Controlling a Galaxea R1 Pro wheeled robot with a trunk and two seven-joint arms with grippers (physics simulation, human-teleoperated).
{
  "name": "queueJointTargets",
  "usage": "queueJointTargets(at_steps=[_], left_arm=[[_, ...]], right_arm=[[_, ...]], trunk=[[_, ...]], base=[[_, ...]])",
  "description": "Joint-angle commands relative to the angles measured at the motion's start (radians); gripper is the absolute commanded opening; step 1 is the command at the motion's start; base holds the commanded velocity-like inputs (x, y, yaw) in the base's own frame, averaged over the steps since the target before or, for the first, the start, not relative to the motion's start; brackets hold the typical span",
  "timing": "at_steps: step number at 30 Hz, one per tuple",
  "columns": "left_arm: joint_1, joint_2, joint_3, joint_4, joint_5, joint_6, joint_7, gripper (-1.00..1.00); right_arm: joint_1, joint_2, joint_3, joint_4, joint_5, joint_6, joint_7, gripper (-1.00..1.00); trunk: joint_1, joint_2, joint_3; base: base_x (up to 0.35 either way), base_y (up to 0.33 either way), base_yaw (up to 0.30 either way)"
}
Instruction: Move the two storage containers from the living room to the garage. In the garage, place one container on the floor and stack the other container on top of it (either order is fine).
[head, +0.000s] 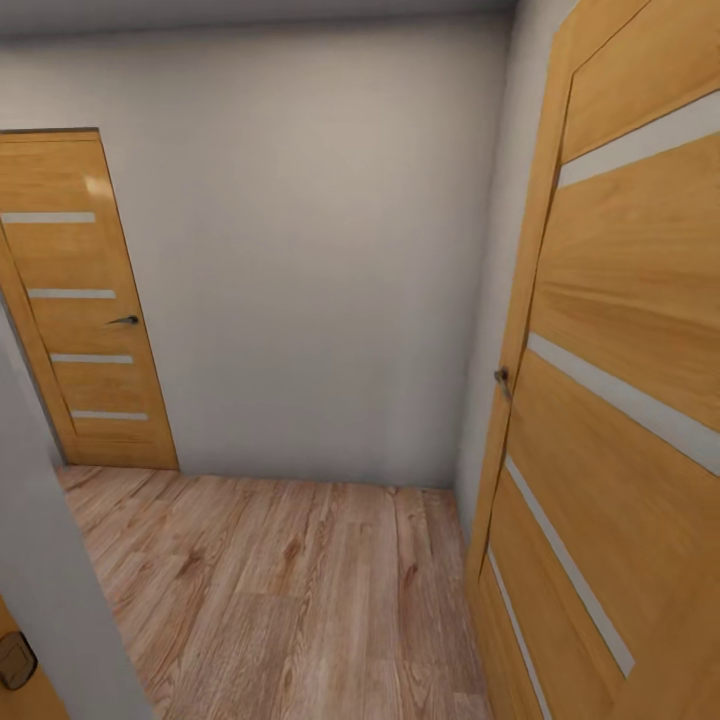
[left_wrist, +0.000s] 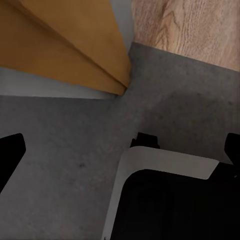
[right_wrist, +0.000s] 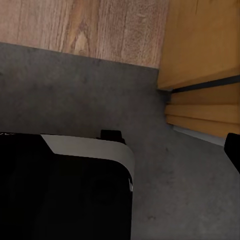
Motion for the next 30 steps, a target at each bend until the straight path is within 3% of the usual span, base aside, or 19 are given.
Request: queueJointTargets(at_steps=[1,30], left_arm=[[-0.001,0.0,0.0,0.001,0.006,-0.003,0.0,1.0],[-0.001,0.0,0.0,0.001,0.006,-0.003,0.0,1.0]], right_arm=[[-0.001,0.001,0.008,0.003,-0.008,-0.005,-0.002,1.0],[-0.001,0.005,0.008,0.004,-0.009,-0.004,-0.002,1.0]], trunk=[[0.0,-0.001,-0.001],[0.0,-0.001,-0.001]], base=[[0.0,-0.008,0.0],[0.0,-0.049,0.001]])
